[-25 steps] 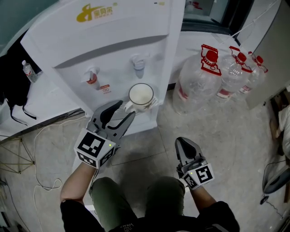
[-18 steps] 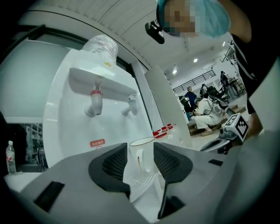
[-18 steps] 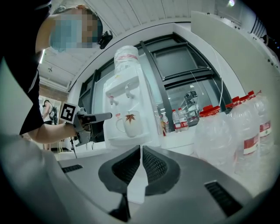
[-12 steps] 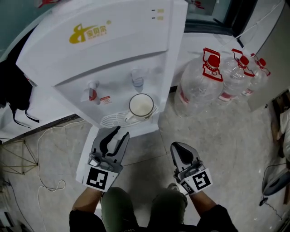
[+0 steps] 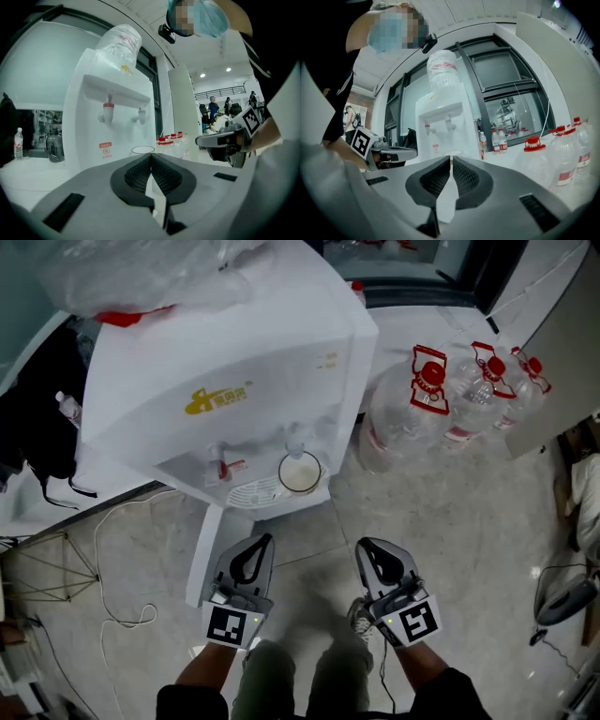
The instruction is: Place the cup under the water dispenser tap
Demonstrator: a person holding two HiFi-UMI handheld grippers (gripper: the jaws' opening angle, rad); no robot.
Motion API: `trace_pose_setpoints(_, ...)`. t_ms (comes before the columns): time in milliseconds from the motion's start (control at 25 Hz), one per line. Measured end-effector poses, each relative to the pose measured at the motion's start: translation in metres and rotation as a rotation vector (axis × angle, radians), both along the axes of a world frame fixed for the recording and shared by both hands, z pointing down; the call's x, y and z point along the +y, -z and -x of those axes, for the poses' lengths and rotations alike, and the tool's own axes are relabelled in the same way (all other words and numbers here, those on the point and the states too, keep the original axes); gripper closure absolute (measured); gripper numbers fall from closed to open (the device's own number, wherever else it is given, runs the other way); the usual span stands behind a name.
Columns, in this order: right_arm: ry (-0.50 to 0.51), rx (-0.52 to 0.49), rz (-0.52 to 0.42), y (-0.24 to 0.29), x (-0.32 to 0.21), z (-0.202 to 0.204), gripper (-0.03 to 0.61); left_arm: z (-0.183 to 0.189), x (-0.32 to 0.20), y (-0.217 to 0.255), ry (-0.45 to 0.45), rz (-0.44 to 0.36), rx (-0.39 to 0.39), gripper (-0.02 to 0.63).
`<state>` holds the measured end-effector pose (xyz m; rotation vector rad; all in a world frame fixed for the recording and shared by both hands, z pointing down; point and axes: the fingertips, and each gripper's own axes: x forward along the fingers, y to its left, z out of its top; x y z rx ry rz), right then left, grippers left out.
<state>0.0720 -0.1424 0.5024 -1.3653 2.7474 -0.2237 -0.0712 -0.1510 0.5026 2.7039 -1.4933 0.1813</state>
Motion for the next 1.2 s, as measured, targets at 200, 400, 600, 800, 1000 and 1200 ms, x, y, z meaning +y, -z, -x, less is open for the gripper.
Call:
trace_pose_setpoints(200, -0.022, 0.009, 0.019, 0.071, 0.03, 0.012, 0.534, 0.0, 0.036, 0.055, -0.028, 0.044, 0.007, 0.594)
trace_pose_setpoints(400, -0.048, 0.023, 0.059, 0.14, 0.061, 0.017, 0.534, 0.008, 0.066, 0.12, -0.054, 0.103, 0.009, 0.595)
trace_pose_setpoints(600, -0.086, 0.048, 0.086, 0.212, 0.079, 0.012, 0.534, 0.008, 0.08, 0.192, -0.072, 0.126, 0.015, 0.595)
trace_pose_setpoints(800, -0.147, 0.058, 0.087, 0.293, 0.09, 0.004, 0.534, 0.006, 0.097, 0.277, -0.102, 0.112, 0.015, 0.595)
trace_pose_setpoints(1000, -0.168, 0.064, 0.07, 0.371, 0.113, 0.01, 0.534, 0.014, 0.126, 0.356, -0.12, 0.084, 0.013, 0.595)
trace_pose_setpoints(1200, -0.172, 0.061, 0.047, 0.416, 0.139, 0.027, 0.534, 0.026, 0.15, 0.405, -0.146, 0.053, 0.027, 0.595)
